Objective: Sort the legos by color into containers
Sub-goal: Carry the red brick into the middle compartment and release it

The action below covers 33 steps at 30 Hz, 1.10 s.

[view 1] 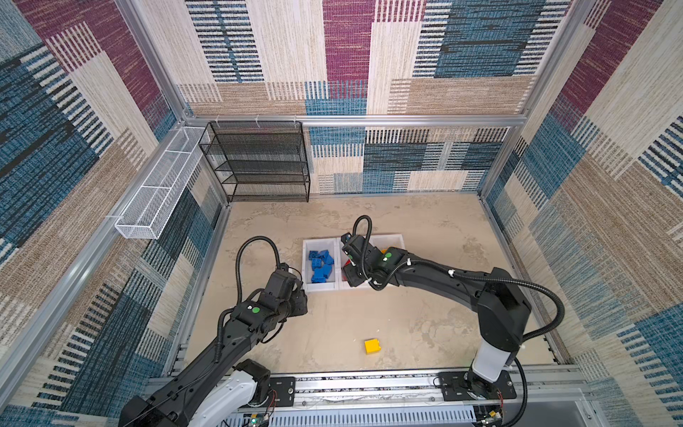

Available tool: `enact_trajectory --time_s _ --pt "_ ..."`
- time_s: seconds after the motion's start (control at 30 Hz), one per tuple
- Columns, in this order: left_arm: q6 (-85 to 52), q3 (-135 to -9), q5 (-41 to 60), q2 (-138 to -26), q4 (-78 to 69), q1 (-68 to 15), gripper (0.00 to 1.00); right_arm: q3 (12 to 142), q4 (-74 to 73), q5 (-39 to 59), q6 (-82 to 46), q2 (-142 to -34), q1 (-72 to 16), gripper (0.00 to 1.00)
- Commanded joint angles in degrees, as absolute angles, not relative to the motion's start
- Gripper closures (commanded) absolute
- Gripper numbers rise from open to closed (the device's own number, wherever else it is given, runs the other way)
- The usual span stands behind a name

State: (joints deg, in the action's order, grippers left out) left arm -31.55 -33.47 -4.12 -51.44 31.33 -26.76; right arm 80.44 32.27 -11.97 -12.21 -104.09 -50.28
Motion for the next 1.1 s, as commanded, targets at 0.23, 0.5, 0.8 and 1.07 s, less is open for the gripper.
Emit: enact_trajectory --time_s 0.23,0.5,0.8,1.07 --pt "-33.42 -31.45 -1.95 -48.12 32.08 -26.81 0.42 87.95 30.89 -9.70 -11.54 -111.66 -45.80 0.32" --pt "-33.20 -31.29 -0.66 -48.00 31.82 -26.81 0.43 87.20 30.50 -9.77 -12.22 -109.77 -45.46 0.18" --pt "-31.86 -31.31 1.42 -48.08 30.80 -27.15 0.42 83.36 29.63 -9.74 -13.85 -104.11 -43.98 0.16" --pt "-30.12 -31.70 2.44 -51.14 26.51 -34.65 0.42 73.56 28.15 -10.03 -17.73 -93.33 -40.10 0.15"
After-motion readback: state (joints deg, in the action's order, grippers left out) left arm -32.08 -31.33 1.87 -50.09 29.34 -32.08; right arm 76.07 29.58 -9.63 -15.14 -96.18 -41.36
